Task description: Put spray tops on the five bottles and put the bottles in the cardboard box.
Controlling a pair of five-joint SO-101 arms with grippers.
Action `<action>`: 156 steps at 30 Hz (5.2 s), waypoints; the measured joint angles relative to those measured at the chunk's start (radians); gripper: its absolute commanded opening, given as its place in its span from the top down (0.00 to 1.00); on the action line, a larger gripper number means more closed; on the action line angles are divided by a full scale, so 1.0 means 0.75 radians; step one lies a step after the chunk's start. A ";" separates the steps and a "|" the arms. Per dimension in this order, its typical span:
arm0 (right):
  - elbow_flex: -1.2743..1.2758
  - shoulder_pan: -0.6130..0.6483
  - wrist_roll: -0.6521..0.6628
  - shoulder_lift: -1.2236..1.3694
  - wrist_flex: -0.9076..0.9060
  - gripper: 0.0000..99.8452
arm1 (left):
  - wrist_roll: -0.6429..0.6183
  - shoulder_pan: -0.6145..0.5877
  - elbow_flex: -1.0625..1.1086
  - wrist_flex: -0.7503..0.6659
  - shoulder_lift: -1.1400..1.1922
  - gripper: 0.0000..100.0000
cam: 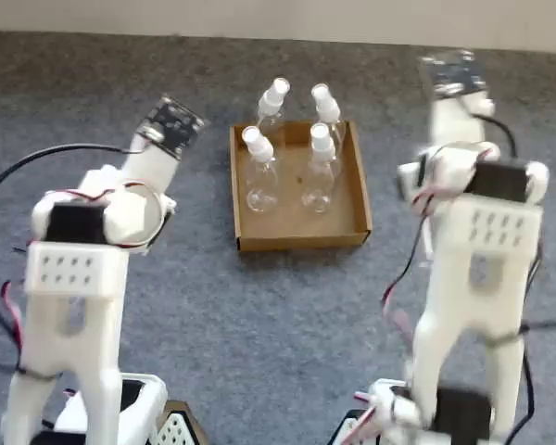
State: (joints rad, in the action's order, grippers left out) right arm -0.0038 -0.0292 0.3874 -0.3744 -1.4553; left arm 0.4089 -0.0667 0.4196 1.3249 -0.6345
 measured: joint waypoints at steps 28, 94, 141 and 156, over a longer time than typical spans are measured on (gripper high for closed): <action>1.780 0.843 -0.340 -1.557 0.986 1.00 | -0.704 0.726 -0.311 -0.585 -0.403 0.99; 1.972 0.843 -0.360 -1.927 1.007 1.00 | -0.704 0.923 0.100 -0.843 -0.405 0.99; 1.856 0.845 -0.360 -1.833 1.185 1.00 | -0.511 0.818 0.172 -0.532 -0.771 0.86; 1.856 0.835 -0.362 -1.827 1.189 1.00 | -0.438 0.696 0.440 -0.622 -0.804 0.86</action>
State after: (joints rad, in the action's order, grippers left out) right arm 1.3878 0.5969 0.1158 -1.7446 -0.5639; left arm 0.0806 0.4549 0.7495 0.8585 -1.2375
